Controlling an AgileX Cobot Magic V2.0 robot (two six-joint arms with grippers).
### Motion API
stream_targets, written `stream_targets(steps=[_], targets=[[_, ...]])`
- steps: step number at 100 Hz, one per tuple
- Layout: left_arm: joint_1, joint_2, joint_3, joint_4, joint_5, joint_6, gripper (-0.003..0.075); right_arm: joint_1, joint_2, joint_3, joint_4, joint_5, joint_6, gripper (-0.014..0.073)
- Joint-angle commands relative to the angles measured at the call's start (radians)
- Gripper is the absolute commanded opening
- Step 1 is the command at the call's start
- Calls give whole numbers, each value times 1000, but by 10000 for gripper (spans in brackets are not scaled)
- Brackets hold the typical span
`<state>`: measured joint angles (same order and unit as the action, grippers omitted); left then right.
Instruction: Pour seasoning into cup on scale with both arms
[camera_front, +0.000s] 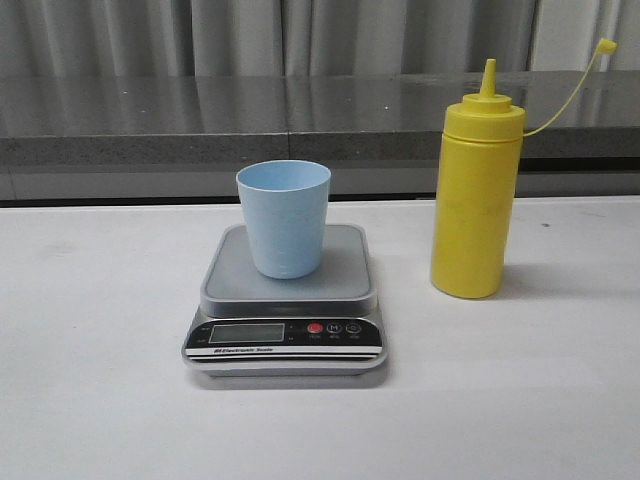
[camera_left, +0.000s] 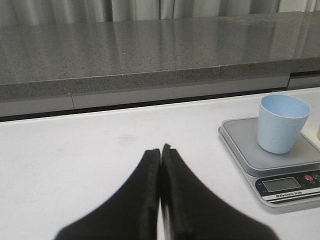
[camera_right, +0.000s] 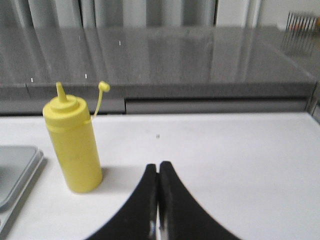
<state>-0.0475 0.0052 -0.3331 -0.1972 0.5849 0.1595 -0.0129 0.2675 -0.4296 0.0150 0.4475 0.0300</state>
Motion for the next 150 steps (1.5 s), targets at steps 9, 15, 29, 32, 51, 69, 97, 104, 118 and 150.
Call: stream_targets(steps=[9, 15, 29, 32, 51, 69, 97, 104, 118, 150], targets=[[4, 13, -26, -17, -73, -1, -20, -1, 237, -248, 9, 133, -3, -67], [4, 13, -26, -17, -73, -1, -20, -1, 300, -295, 31, 125, -3, -67], [0, 13, -26, -17, -75, -1, -20, -1, 425, -336, 99, 3, -3, -67], [0, 13, -26, -17, -75, -1, -20, -1, 453, -336, 117, -36, -3, -67], [0, 13, -26, -17, -75, -1, -20, 18, 591, -336, 150, -200, -46, -67], [0, 13, -26, -17, -75, -1, -20, 108, 712, -336, 149, -274, -182, 31], [0, 13, -26, -17, -75, -1, -20, 193, 812, -334, 151, -269, -205, 627], [0, 13, -26, -17, -75, -1, -20, 206, 820, -312, 148, -304, -205, 651], [0, 13, -26, -17, -75, -1, -20, 226, 825, -184, 142, -522, -205, 646], [0, 13, -26, -17, -75, -1, -20, 300, 880, 25, 135, -916, -196, 646]])
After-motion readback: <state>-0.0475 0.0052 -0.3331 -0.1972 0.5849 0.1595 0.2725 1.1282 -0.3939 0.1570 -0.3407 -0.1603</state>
